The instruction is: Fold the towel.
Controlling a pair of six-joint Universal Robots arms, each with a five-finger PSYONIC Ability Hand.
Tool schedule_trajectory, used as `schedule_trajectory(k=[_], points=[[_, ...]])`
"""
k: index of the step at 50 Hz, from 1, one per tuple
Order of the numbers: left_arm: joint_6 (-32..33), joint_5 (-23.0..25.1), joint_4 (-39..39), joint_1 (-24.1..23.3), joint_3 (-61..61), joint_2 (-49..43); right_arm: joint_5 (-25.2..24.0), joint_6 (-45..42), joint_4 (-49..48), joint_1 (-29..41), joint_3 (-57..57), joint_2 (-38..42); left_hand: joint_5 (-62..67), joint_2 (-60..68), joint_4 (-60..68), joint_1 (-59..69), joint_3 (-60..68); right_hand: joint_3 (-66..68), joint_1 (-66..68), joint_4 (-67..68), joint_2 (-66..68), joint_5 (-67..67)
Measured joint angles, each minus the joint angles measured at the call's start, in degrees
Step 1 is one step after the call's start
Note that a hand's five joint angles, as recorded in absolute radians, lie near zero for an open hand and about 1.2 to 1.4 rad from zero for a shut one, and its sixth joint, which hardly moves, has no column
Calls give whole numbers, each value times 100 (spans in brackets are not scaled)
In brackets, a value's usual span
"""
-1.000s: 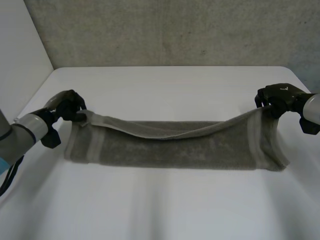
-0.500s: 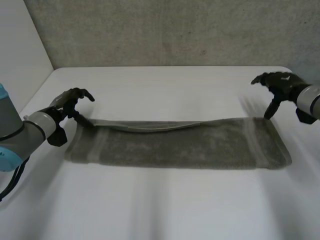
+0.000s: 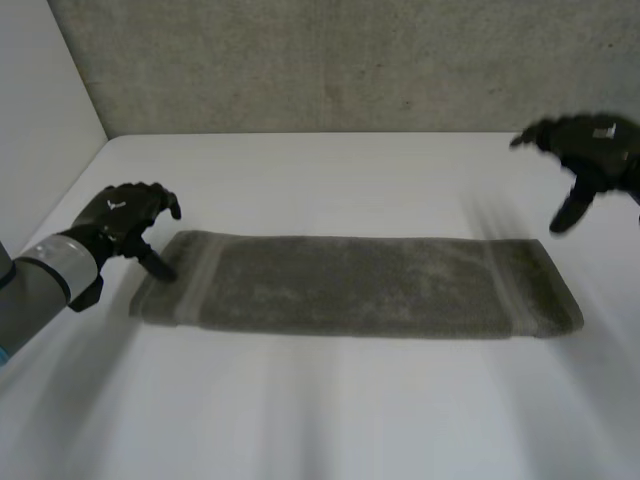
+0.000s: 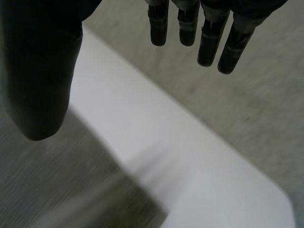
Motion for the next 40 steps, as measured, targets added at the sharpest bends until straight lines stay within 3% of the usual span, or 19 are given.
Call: schedule_trajectory(k=[6, 14, 34, 40], points=[[257, -33, 259, -3, -175, -276, -31, -874, -217, -108, 1206, -151, 0, 0, 0, 0, 0, 0, -19, 0, 0, 0], [238, -91, 433, -3, 9, -852, -14, -1213, -868, -218, 1995, -58, -2, 0, 0, 0, 0, 0, -20, 0, 0, 0], [217, -99, 466, 17, -14, -973, -105, -1161, -1356, -477, 2219, 467, -2, 0, 0, 0, 0, 68, 107, 37, 68, 53], [218, -98, 468, 16, -20, -1023, -125, -1165, -1351, -487, 2213, 658, -4, 0, 0, 0, 0, 689, 678, 617, 667, 732]])
